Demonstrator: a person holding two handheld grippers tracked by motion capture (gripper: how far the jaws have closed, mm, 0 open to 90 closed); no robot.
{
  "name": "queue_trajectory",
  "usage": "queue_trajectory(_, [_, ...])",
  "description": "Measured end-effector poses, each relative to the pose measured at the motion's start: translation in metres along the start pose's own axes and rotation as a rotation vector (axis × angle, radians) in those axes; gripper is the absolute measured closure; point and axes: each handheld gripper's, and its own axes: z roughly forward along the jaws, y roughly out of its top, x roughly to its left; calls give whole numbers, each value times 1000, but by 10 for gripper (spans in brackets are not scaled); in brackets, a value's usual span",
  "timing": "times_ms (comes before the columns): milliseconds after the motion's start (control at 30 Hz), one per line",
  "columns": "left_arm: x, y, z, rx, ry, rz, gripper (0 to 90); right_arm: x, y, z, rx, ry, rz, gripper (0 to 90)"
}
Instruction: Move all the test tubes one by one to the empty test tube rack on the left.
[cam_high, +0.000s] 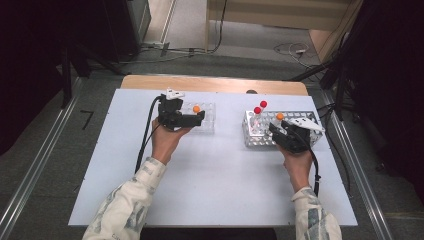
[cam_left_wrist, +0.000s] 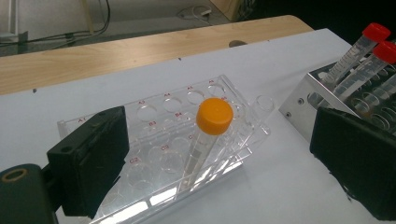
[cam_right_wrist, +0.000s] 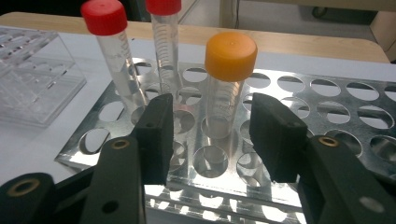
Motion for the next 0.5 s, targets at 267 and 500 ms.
queue_trajectory(267, [-2, 0, -2, 7, -12, 9, 54, -1, 5, 9, 4, -11, -1, 626])
queue_trajectory(500, [-3, 0, -3, 3, -13, 10, 57, -1, 8, 9, 4, -17, -13, 710])
